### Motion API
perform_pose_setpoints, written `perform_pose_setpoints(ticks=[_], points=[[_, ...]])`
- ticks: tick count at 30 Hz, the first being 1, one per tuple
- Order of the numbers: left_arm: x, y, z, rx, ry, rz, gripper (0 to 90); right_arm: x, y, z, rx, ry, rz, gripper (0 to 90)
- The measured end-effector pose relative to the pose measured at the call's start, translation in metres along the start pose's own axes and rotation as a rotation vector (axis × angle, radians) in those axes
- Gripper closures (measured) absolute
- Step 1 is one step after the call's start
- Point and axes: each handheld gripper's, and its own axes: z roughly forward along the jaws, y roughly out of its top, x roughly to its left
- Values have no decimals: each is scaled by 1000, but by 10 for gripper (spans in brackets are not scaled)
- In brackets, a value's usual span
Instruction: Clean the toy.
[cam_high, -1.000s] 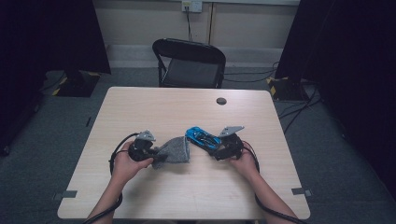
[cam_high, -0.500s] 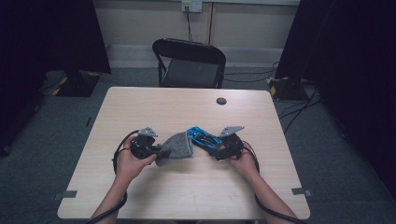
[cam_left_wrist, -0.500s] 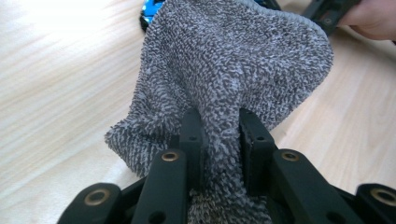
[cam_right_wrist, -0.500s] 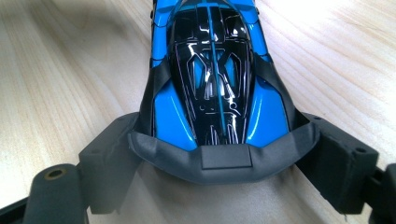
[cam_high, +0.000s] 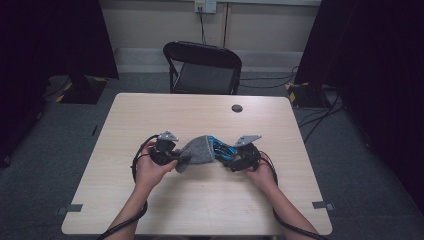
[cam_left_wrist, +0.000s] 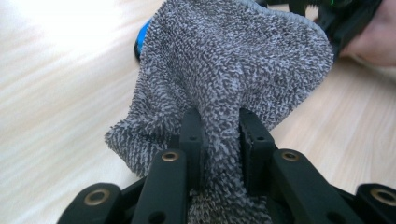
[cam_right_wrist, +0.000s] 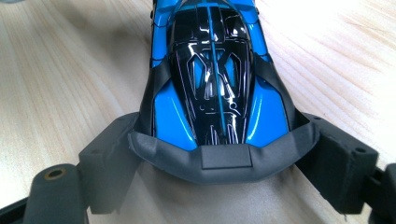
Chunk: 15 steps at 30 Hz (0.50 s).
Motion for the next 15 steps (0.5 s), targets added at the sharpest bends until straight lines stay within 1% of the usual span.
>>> perform_pose_setpoints(ticks=[1, 2, 3, 6, 8, 11, 13, 15], points=[[-2, 4, 5, 3, 2, 7, 745, 0, 0, 0, 0, 0, 0, 182], [-6, 10, 13, 11, 12, 14, 745, 0, 0, 0, 0, 0, 0, 182], [-6, 10, 13, 11, 12, 14, 745, 0, 0, 0, 0, 0, 0, 182], [-11, 20, 24, 16, 26, 28, 745, 0, 0, 0, 0, 0, 0, 182], [-16, 28, 35, 18, 34, 40, 744, 0, 0, 0, 0, 0, -1, 182], [-22, 37, 48, 25, 37, 51, 744, 0, 0, 0, 0, -1, -1, 182], [-27, 41, 57, 39, 31, 66, 744, 0, 0, 0, 0, -1, -1, 182], [-33, 44, 67, 62, 35, 95, 744, 0, 0, 0, -1, 0, -2, 184]])
